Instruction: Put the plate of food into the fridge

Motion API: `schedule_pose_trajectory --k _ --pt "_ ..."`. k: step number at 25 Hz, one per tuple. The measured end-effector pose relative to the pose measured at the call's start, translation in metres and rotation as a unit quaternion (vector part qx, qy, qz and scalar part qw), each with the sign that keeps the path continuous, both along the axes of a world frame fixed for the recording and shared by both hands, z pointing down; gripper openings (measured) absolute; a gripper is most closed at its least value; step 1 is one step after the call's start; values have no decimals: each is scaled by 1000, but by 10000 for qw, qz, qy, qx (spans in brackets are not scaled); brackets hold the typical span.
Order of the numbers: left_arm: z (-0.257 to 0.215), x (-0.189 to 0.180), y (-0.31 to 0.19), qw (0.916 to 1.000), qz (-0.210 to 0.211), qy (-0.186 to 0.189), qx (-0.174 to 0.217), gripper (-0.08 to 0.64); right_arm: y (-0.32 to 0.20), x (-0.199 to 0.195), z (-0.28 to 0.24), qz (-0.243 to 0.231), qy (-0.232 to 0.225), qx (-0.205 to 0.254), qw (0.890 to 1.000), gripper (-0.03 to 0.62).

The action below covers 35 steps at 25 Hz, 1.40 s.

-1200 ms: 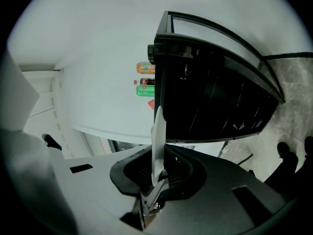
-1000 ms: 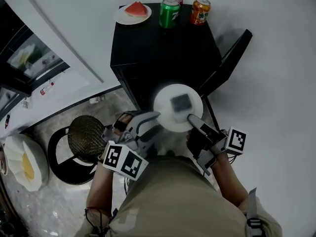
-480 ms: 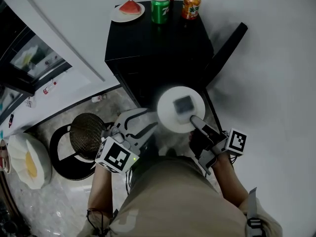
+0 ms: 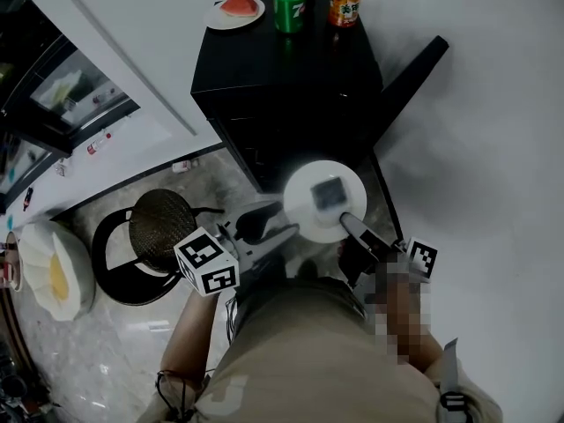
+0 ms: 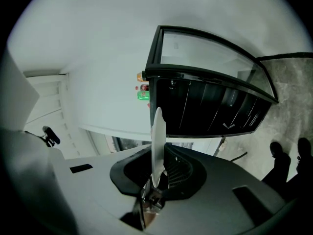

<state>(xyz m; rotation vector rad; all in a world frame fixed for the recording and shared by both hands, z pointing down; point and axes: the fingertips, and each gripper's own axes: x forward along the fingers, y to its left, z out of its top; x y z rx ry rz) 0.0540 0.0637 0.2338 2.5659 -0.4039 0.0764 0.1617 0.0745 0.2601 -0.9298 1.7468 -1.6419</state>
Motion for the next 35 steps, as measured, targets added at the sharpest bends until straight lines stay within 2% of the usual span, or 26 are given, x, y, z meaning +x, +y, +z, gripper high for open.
schedule_pose_trajectory --k 5,9,22,27,31,35 --pt "17 2 7 9989 -196 58 -432 207 13 4 8 -51 -42 5 10000 57" --pt "24 8 16 9959 -256 257 -824 207 22 5 11 -175 -25 54 9998 57" --pt "53 8 30 9900 -490 219 -1302 207 40 -7 31 -522 89 20 9986 57" --pt "63 8 31 9878 -414 245 -1478 204 42 -11 36 -577 219 -43 9981 57" --pt "79 1 32 9843 -391 148 -1716 164 39 -26 45 -707 386 -159 9966 57" --pt "84 -18 27 9796 -426 342 -1936 149 34 -43 48 -717 444 -249 9961 57"
